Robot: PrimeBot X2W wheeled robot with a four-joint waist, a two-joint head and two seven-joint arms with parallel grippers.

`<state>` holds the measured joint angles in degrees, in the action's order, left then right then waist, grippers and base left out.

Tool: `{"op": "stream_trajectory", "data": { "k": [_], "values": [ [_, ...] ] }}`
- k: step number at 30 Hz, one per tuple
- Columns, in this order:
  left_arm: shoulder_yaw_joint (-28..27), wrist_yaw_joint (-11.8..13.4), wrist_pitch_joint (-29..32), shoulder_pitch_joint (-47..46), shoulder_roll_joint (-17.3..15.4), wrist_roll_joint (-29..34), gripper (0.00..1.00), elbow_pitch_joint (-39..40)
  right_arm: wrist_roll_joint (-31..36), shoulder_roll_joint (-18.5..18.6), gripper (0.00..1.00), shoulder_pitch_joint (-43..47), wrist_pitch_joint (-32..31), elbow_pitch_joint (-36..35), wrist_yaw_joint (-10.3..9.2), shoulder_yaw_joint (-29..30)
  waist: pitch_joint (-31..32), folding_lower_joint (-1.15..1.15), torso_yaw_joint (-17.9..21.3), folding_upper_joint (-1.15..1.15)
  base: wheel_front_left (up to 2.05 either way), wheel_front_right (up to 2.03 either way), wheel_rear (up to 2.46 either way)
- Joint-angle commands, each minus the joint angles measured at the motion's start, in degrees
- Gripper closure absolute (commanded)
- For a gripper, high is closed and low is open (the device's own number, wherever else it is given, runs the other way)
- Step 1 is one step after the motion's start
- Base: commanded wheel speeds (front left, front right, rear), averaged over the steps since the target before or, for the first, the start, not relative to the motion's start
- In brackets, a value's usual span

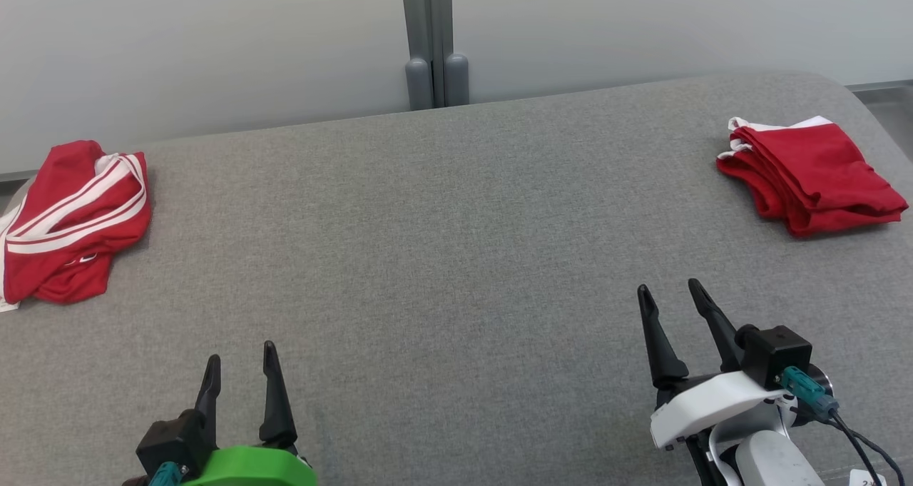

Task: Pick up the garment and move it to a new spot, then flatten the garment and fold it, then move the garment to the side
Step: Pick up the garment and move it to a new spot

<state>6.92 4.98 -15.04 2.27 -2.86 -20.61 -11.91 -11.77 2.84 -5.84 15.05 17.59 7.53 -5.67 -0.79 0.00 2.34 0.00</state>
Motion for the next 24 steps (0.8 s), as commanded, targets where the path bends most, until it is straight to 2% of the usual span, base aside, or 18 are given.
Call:
{"op": "stream_trajectory", "data": {
  "k": [1, 9, 13, 24],
  "values": [
    [-0.1, -0.1, -0.2, -0.1, -0.1, 0.1, 0.0, -0.1, 0.0, 0.1, 0.0, 0.5, 0.2, 0.1, -0.09, 0.1, -0.1, 0.0, -0.1, 0.0, 0.0, 0.0, 0.0],
    [0.3, -0.2, -0.2, -0.7, -0.1, -0.1, 0.0, -0.1, 0.5, 0.1, 0.0, 1.0, 0.2, -0.5, -0.09, -0.2, -0.3, 0.0, -2.6, 0.0, 0.0, 0.0, 0.0],
    [0.4, -0.2, -0.2, -1.1, -0.1, 0.0, 0.0, -0.3, 0.1, 0.1, 0.0, 1.3, 0.2, -0.9, -0.09, -1.2, -0.1, 0.0, -6.7, 0.0, 0.0, 0.0, 0.0],
    [0.1, -0.6, -0.2, -0.4, -0.1, 0.9, 0.0, -0.5, -0.9, 0.1, 0.0, 2.0, 0.2, -1.6, -0.09, -4.8, 0.2, 0.0, -21.2, 0.0, 0.0, 0.0, 0.0]
  ]
}}
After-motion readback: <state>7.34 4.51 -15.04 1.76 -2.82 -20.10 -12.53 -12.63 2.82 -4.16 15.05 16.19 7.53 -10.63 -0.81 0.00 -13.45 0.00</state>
